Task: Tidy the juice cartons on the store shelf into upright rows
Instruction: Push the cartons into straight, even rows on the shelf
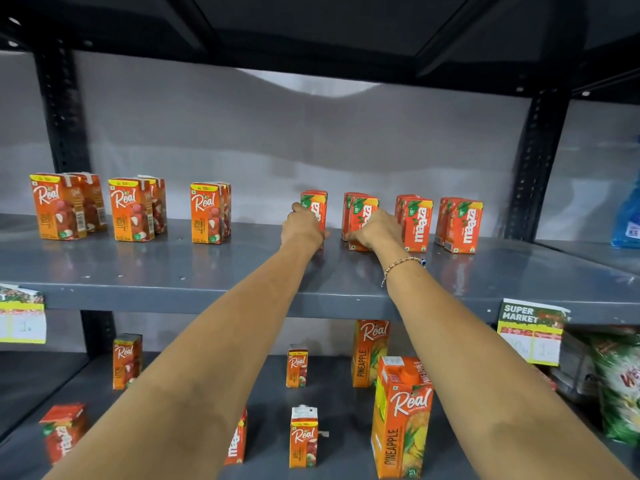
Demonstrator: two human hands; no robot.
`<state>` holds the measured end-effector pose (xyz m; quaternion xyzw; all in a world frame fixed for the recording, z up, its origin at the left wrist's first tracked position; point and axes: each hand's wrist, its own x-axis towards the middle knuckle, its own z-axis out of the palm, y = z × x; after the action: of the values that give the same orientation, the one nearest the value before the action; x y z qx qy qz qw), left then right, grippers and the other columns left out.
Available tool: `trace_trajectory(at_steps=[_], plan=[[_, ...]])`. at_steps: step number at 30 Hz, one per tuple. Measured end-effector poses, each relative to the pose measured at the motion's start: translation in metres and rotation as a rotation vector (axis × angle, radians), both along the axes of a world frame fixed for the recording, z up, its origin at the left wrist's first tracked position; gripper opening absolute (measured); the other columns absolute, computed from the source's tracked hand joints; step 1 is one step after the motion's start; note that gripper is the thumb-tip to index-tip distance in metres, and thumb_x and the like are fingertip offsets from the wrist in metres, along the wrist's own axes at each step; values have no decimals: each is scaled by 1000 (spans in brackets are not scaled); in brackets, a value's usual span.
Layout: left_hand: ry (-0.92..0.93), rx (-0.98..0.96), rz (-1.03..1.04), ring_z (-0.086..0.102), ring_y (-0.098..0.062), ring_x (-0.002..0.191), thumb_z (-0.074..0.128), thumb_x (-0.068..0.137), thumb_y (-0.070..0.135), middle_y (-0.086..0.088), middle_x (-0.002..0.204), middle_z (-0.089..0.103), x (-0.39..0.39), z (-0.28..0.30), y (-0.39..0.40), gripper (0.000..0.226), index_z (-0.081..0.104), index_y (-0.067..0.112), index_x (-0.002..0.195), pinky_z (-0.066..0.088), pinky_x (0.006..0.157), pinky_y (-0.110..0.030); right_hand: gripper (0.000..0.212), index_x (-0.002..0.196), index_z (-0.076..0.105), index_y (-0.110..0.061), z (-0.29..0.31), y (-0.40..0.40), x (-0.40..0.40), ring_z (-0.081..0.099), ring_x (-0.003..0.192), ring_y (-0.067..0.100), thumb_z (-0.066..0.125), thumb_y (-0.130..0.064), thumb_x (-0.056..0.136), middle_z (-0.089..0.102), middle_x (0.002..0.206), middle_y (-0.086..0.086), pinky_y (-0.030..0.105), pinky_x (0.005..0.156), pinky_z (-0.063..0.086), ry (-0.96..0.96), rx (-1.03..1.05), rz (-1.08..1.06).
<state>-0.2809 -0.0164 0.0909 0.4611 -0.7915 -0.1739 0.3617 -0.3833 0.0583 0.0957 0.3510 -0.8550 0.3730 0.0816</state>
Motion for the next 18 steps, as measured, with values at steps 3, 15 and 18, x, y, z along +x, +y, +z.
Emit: trace_trajectory(at_steps=[3, 15, 18], plan=[[-5, 0, -7, 53, -34, 119, 71, 80, 31, -18, 129, 53, 0, 0, 0, 72, 31, 3, 132, 46, 92, -38, 65, 125, 51, -9, 0, 1, 0, 60, 108, 29, 76, -42, 75, 61, 120, 11, 33, 84, 49, 14, -7, -1], [-21, 6, -12, 52, -33, 120, 71, 80, 35, -17, 131, 51, -5, 0, 2, 74, 29, 5, 134, 46, 93, -38, 70, 127, 49, -10, 0, 2, 5, 60, 107, 29, 77, -45, 73, 61, 120, 12, 34, 83, 49, 19, -2, 8], [-20, 6, -15, 52, -33, 120, 70, 80, 35, -17, 131, 51, -4, 1, 3, 74, 29, 6, 134, 46, 93, -38, 69, 126, 50, -10, 0, 3, 6, 61, 107, 29, 77, -44, 73, 61, 120, 11, 33, 82, 48, 21, -10, 7]])
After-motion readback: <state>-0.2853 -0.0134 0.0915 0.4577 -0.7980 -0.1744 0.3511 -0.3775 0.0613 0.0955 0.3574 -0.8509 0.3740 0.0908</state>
